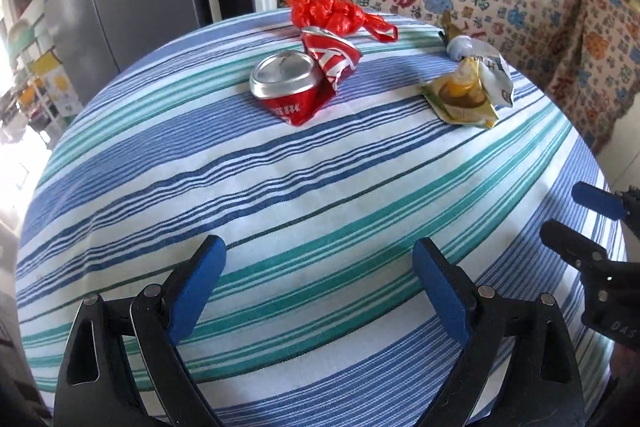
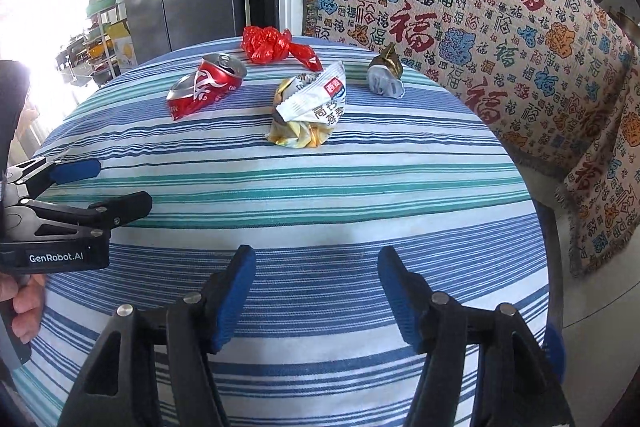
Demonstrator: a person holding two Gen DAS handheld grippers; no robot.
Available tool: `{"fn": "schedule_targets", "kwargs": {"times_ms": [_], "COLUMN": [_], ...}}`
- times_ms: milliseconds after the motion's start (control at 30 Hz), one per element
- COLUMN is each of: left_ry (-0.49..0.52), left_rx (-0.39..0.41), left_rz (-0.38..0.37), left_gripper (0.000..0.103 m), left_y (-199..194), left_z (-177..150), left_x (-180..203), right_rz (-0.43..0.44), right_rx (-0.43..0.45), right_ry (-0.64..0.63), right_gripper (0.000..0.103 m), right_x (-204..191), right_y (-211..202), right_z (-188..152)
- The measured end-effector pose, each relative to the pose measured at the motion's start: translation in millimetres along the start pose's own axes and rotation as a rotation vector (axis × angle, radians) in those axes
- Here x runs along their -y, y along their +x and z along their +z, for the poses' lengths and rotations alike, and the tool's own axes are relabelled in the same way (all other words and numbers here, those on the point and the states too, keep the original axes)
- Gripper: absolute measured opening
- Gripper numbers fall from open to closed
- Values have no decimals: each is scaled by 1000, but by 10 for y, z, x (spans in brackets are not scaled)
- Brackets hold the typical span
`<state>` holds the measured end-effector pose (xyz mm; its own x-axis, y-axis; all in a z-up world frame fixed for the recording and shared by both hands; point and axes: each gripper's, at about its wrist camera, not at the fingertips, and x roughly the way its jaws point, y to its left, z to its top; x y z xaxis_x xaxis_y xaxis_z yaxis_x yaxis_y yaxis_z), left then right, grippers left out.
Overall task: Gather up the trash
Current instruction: 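Grasp the white chip bag with the right tool and lift it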
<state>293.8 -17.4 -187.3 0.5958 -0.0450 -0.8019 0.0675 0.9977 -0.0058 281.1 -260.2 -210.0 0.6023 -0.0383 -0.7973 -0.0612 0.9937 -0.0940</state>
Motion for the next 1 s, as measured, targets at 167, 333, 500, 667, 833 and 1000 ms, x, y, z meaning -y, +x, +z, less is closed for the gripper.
{"fn": "schedule_targets", "kwargs": {"times_ms": [167, 333, 500, 667, 833, 1000], "left_ry": [-4, -5, 12, 128, 162, 152], "left_rx": [-14, -15, -18, -39, -28, -22], "left_rz": [15, 18, 7, -76, -111, -105], "left_gripper": [102, 102, 102, 103, 103, 103], "left_y": [31, 24, 26, 95, 197, 222], "left_z": [11, 4, 6, 123, 266, 299], "left_x": [-2, 8, 9, -26, -131, -149], "right_rz": [-13, 6, 9, 11, 20, 24], "right_rx": [-7, -23, -30, -32, -39, -47], "right_ry": [-4, 46, 65, 68, 68, 62], "right_gripper": [70, 78, 84, 84, 91, 98], "right_x": [-51, 39, 59, 61, 70, 33], "right_y": [76, 131, 154, 159, 248, 435], "right_z": [29, 41, 50, 60, 148, 363]}}
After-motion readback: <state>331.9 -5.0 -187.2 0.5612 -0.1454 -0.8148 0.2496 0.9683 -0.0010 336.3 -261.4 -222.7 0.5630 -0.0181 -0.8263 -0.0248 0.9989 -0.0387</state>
